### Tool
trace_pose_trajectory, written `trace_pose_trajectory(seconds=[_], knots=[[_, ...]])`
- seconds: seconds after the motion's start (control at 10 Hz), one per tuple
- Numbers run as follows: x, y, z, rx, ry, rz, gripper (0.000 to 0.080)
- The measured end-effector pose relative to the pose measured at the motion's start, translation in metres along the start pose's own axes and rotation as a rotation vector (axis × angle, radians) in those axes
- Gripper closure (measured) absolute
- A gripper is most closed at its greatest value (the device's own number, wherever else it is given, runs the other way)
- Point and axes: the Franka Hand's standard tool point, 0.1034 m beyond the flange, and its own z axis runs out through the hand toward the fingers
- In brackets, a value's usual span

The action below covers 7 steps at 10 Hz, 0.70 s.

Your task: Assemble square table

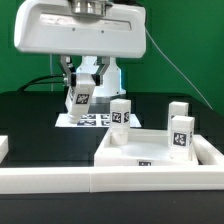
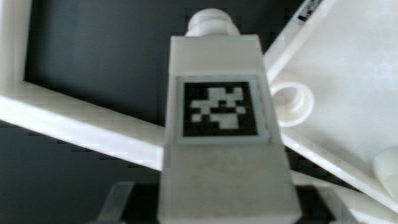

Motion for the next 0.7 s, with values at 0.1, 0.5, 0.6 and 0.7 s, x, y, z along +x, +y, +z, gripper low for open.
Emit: trace_pose_trajectory(seconds=[0.1, 0.5, 0.6, 0.7], knots=[[0.001, 0.001, 0.000, -0.005, 0.007, -0.001, 0.0509], [0.013, -0.001, -0.002, -0.032, 0.094, 0.015, 0.0509], [0.017, -0.003, -0.003, -0.035, 0.142, 0.035, 0.0509], [0.021, -0.010, -0.001, -0.021, 0.152, 0.045, 0.0509]])
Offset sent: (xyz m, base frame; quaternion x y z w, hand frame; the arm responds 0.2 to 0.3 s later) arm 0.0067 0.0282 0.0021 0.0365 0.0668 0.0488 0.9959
